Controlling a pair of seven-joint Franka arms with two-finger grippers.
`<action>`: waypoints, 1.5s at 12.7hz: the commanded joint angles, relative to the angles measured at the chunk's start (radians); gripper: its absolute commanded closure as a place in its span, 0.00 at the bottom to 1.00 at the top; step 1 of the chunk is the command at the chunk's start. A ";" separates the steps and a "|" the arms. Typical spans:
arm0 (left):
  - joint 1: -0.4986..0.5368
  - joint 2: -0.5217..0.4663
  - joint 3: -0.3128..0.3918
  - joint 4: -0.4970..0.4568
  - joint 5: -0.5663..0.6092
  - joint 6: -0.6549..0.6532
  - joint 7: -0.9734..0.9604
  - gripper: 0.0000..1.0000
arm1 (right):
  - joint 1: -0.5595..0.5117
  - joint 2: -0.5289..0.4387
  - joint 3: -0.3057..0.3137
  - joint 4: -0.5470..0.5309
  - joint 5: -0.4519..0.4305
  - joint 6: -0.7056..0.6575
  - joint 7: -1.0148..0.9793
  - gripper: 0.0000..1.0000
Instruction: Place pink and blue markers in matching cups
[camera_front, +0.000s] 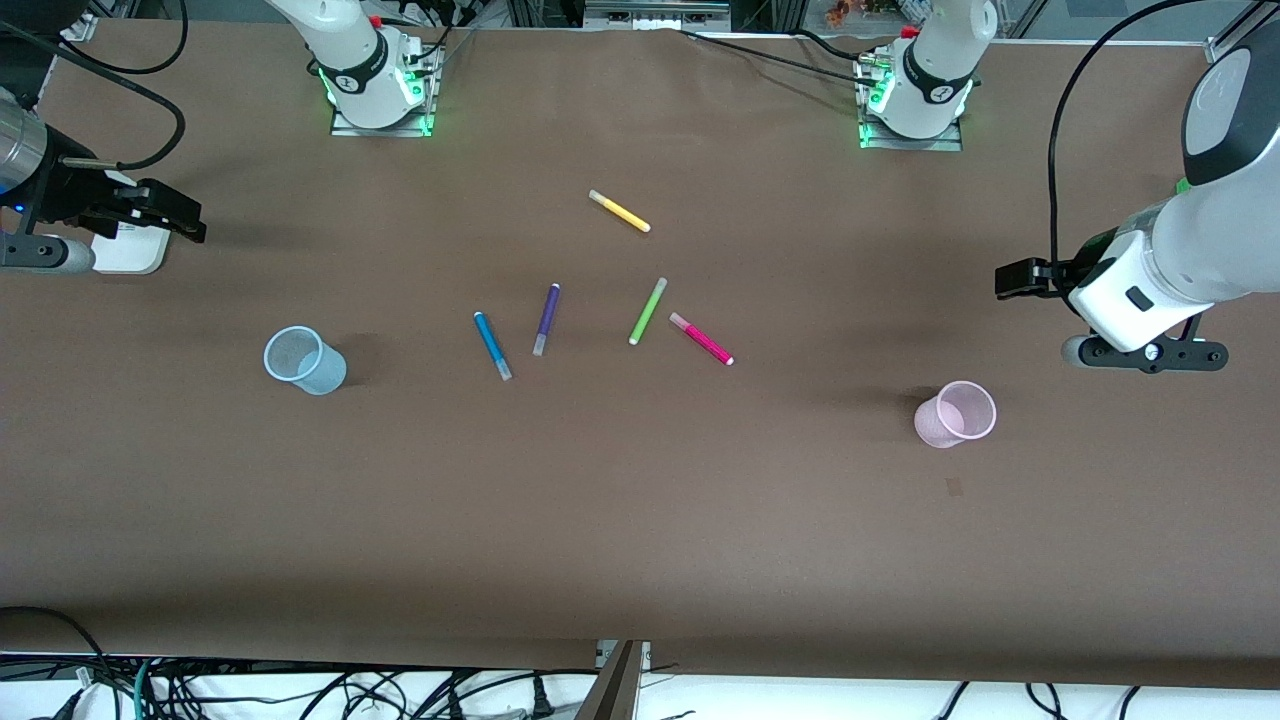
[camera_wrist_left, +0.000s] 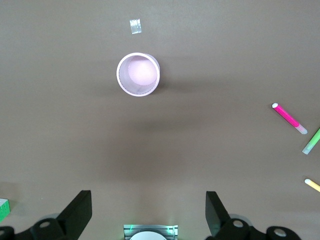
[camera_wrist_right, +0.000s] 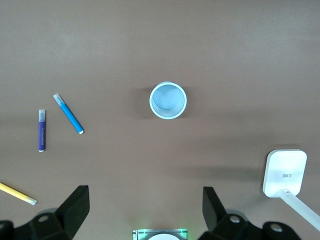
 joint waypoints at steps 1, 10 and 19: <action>0.001 0.001 -0.003 0.005 0.018 -0.014 0.017 0.00 | -0.017 0.006 0.012 0.016 0.010 -0.006 0.003 0.00; 0.001 0.001 -0.002 0.005 0.018 -0.014 0.017 0.00 | -0.011 0.053 0.021 0.019 0.021 0.021 -0.005 0.00; -0.036 0.024 -0.002 0.000 -0.029 0.015 -0.162 0.00 | 0.167 0.340 0.031 0.053 0.031 0.116 0.010 0.00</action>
